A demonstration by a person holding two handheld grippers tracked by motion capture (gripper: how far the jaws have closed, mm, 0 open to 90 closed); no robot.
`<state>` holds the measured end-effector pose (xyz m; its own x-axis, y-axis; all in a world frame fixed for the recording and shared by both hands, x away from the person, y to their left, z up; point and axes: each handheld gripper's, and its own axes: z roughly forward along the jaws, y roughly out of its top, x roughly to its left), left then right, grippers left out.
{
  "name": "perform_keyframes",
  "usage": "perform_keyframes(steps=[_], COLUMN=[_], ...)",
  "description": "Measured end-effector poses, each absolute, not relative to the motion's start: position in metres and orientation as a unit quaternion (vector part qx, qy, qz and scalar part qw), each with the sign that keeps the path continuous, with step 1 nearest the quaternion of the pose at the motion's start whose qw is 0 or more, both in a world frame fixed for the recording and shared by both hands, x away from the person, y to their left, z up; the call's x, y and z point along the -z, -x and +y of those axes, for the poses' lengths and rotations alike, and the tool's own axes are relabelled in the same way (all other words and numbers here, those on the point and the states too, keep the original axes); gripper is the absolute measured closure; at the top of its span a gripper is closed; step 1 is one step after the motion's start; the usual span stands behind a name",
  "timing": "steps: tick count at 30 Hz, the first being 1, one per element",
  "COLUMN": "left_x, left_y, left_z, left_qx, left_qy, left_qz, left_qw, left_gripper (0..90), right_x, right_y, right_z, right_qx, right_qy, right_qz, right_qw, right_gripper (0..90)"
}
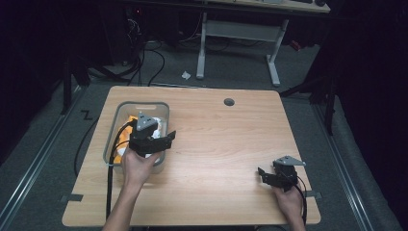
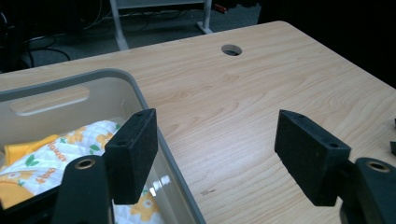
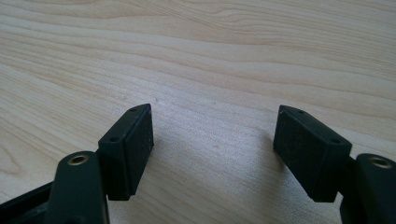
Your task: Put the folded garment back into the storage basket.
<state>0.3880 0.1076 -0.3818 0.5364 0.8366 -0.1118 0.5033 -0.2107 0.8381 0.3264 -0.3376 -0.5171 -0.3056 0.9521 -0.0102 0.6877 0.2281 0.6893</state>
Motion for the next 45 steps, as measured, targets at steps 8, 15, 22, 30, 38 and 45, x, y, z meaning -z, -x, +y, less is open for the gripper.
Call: perform_keyframes(steps=[8,15,22,30,38,45], left_x=[0.381,0.383,0.386,0.386,0.389,0.392], left_y=[-0.383,-0.378,-0.376,-0.376,-0.376,-0.373], left_z=[0.1,0.088,0.079,0.069,0.06,0.05], left_qx=[-0.187,-0.191,-0.184,-0.173,-0.164,-0.157], left_qy=[-0.759,-0.764,-0.767,-0.774,-0.784,-0.792], left_qz=[0.437,0.429,0.425,0.419,0.405,0.393], left_qw=[0.446,0.443,0.445,0.443,0.441,0.439], left_gripper=[30.0,28.6,28.5,29.7,29.7,29.6], right_x=[0.517,0.517,0.517,0.517,0.517,0.517], right_y=[-0.326,-0.326,-0.326,-0.326,-0.326,-0.326], right_z=[-0.338,-0.338,-0.338,-0.337,-0.337,-0.337], right_qx=[-0.297,-0.297,-0.297,-0.297,-0.297,-0.297], right_qy=[-0.546,-0.546,-0.545,-0.546,-0.546,-0.545], right_qz=[0.751,0.751,0.752,0.751,0.751,0.752], right_qw=[0.223,0.223,0.223,0.223,0.223,0.223], right_gripper=[28.9,28.9,28.9,28.9,28.9,28.9])
